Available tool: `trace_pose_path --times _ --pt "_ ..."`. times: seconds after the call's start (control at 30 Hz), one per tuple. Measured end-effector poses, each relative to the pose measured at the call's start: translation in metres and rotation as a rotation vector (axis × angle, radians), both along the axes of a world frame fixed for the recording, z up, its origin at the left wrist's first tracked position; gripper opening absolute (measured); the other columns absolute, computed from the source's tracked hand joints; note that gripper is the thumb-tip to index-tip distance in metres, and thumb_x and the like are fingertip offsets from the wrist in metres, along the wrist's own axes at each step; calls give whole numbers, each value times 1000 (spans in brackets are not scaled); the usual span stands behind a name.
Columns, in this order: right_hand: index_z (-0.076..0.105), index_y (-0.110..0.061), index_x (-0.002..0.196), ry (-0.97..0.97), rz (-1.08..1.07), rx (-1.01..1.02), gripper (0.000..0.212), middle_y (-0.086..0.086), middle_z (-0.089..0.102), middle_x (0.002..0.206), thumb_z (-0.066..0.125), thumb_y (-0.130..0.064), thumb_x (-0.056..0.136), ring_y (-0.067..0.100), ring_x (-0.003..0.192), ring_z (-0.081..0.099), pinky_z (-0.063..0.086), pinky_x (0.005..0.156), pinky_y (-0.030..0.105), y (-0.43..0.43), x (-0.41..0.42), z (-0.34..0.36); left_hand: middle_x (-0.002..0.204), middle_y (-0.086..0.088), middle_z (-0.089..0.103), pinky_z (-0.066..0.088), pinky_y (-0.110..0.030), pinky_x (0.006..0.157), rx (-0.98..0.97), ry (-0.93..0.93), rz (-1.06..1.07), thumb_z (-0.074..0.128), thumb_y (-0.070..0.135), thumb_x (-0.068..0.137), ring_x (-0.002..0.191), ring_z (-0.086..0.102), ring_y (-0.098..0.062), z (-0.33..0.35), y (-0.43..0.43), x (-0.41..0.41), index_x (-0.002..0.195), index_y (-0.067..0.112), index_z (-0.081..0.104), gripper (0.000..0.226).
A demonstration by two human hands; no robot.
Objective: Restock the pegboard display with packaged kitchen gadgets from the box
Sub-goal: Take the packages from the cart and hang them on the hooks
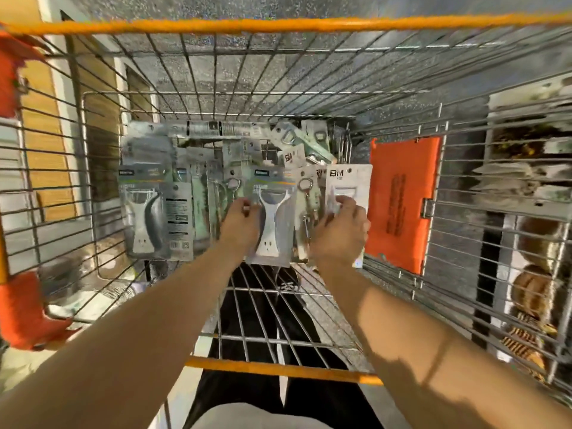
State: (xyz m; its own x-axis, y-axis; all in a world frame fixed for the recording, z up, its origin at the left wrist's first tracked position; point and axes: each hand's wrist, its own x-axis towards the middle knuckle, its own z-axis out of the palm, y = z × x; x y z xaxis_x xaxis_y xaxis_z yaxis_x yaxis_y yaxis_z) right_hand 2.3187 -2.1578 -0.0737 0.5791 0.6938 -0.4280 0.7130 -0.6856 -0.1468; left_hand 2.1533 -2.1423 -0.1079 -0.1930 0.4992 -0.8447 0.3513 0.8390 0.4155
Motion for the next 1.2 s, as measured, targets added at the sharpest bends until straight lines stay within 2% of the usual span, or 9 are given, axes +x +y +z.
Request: trace_pose_path --times 0.1,0.27,0.4,0.5,0.67,0.8,0.97,1.07,1.2 --pt "46 -14 136 -10 -147 -128 38 13 51 137 52 -28 101 34 120 52 45 98 45 -5 31 -9 92 -4 60 38 -29 76 -1 -41 -10 47 25 110 90 57 -25 -2 -1 16 126 12 52 21" --pt "45 -9 134 170 -219 -281 42 16 57 129 62 -25 100 38 112 61 48 83 38 -12 42 -23 90 9 59 43 -29 80 54 -60 -18 50 28 110 92 59 -20 0 -5 27 116 23 47 9" --pt "47 -12 129 163 -192 -210 29 9 62 101 56 -9 102 32 94 66 53 72 41 -13 43 -17 87 5 63 45 -27 63 104 -25 -69 50 31 110 79 61 -19 4 -8 20 121 20 53 16" --pt "46 -16 124 227 -111 -252 25 -1 59 85 58 -15 102 19 76 64 51 61 31 -15 44 -11 84 7 61 39 -24 56 98 -13 -63 50 30 110 68 56 -8 10 -6 17 134 13 54 29" --pt "46 -21 111 239 -89 -245 35 1 64 104 73 -32 93 22 81 67 61 70 42 -8 36 -24 108 -6 71 45 -30 75 107 -2 -70 49 31 111 76 59 -14 9 -5 12 140 13 53 35" --pt "48 -18 113 239 -78 -117 23 1 57 115 63 -30 100 20 85 61 55 74 37 -11 33 -25 99 -1 69 48 -30 69 135 22 -80 48 30 111 76 62 -14 6 -6 9 139 13 53 33" --pt "58 -27 112 508 18 20 18 -6 65 100 58 -40 100 15 87 66 60 82 38 -19 10 2 126 -7 68 55 -45 100 145 -49 -24 51 27 109 102 66 -21 25 3 23 150 19 48 41" --pt "63 -26 127 528 140 61 41 -5 66 106 55 -52 97 14 93 64 57 88 38 -21 -11 5 132 -4 68 53 -51 105 97 -134 97 45 53 100 115 66 -26 38 13 30 147 25 51 55" --pt "67 -26 116 517 193 96 31 -6 67 96 57 -50 100 14 84 64 58 79 39 -17 -30 4 152 0 54 35 -53 122 88 -136 122 28 69 105 141 50 -26 40 18 27 156 25 45 70"
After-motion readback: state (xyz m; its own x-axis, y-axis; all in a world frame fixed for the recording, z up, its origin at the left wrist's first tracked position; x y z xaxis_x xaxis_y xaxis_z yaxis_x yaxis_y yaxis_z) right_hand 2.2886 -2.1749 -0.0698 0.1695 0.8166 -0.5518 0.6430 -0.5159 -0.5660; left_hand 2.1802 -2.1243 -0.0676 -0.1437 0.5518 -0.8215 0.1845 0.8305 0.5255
